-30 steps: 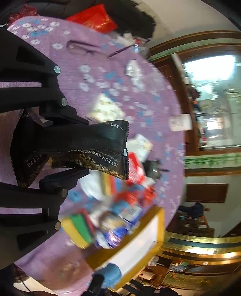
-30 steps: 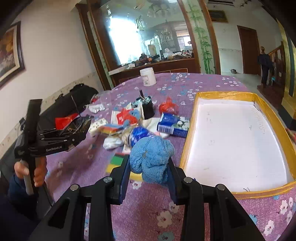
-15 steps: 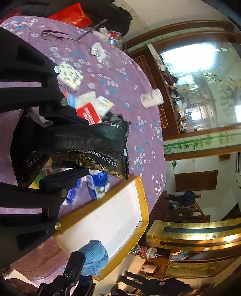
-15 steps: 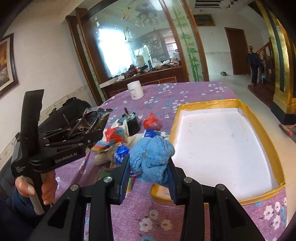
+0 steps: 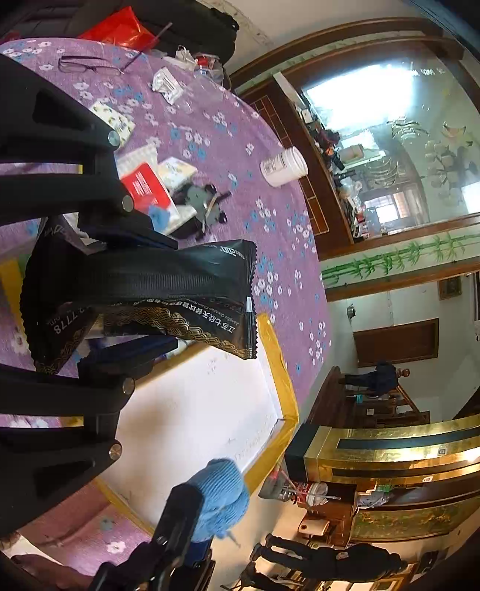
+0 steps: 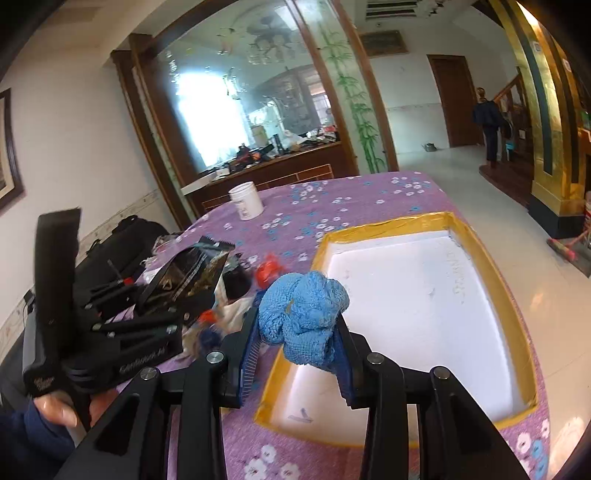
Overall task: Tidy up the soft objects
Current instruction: 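Carry the black bag with the left tool while the right tool carries the towel to the tray, then open the left tool over the tray while the right tool releases the towel beside it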
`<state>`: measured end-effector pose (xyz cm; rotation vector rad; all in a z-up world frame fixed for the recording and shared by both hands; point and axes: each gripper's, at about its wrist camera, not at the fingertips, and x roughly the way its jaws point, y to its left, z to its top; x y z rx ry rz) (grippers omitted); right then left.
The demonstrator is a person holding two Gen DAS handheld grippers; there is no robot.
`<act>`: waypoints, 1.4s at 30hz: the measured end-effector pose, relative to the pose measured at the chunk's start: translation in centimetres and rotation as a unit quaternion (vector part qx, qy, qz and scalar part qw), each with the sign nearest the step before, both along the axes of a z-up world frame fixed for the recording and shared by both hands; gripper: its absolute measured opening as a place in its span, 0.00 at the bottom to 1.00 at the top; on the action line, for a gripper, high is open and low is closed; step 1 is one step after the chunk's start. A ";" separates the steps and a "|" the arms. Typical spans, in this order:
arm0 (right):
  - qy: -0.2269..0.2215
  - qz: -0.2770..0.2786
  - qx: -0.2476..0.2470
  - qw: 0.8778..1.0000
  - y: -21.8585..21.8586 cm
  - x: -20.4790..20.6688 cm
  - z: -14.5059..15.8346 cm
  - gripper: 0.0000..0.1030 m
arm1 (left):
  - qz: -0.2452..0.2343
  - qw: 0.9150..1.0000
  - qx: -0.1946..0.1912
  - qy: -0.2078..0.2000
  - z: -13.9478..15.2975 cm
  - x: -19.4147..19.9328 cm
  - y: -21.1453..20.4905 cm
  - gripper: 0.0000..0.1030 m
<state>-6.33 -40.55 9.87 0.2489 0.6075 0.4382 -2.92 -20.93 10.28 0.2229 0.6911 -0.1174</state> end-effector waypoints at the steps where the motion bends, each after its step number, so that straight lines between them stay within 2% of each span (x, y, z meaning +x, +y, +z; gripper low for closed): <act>1: 0.005 -0.003 0.005 1.000 -0.3 0.6 0.1 0.38 | -0.002 1.000 -0.002 0.003 0.1 0.4 -0.3 0.43; 7: 0.030 -0.044 0.025 0.998 -2.7 5.5 1.1 0.38 | -0.018 0.999 -0.020 0.039 0.5 4.5 -3.1 0.43; 10: 0.053 -0.068 0.024 0.996 -3.8 9.4 0.9 0.38 | -0.022 0.997 -0.035 0.070 0.2 7.4 -4.7 0.43; 13: 0.096 -0.084 0.026 0.992 -4.4 13.6 -0.7 0.38 | -0.028 0.993 -0.049 0.107 -0.8 10.7 -6.4 0.43; 17: 0.143 -0.106 0.020 0.984 -4.8 17.8 -3.6 0.38 | -0.021 0.989 -0.041 0.137 -3.1 14.1 -8.4 0.43; 21: 0.172 -0.118 0.014 0.978 -5.3 19.7 -5.8 0.40 | -0.008 0.985 -0.050 0.166 -5.4 16.4 -9.0 0.43; 24: 0.183 -0.118 0.023 0.976 -5.9 20.4 -6.9 0.42 | -0.008 0.984 -0.052 0.168 -6.2 16.8 -9.2 0.43; 26: 0.189 -0.116 0.032 0.975 -6.2 20.4 -7.2 0.47 | -0.005 0.985 -0.046 0.165 -6.6 17.0 -9.4 0.45; 30: 0.191 -0.113 0.034 0.974 -6.2 20.6 -7.2 0.59 | -0.013 0.985 -0.046 0.169 -7.3 17.0 -9.8 0.48; 31: 0.187 -0.114 0.032 0.975 -6.3 20.4 -7.1 0.59 | -0.015 0.984 -0.046 0.171 -7.4 17.2 -9.8 0.53; 32: 0.176 -0.116 0.027 0.977 -6.3 20.1 -6.6 0.59 | -0.017 0.984 -0.047 0.172 -7.4 17.1 -9.8 0.57; 34: 0.148 -0.123 0.024 0.981 -6.7 19.2 -5.3 0.60 | -0.015 0.984 -0.048 0.168 -7.1 16.5 -9.6 0.58; 36: 0.104 -0.156 0.015 0.982 -8.0 17.6 -3.5 0.60 | -0.012 0.984 -0.049 0.169 -6.2 15.1 -9.2 0.58; 39: 0.076 -0.200 0.021 0.977 -10.0 16.6 -2.4 0.61 | -0.019 0.982 -0.089 0.166 -5.0 12.6 -8.6 0.58; 42: 0.079 -0.203 0.040 0.975 -10.7 16.5 -2.6 0.61 | -0.045 0.975 -0.143 0.163 -5.0 9.4 -9.3 0.62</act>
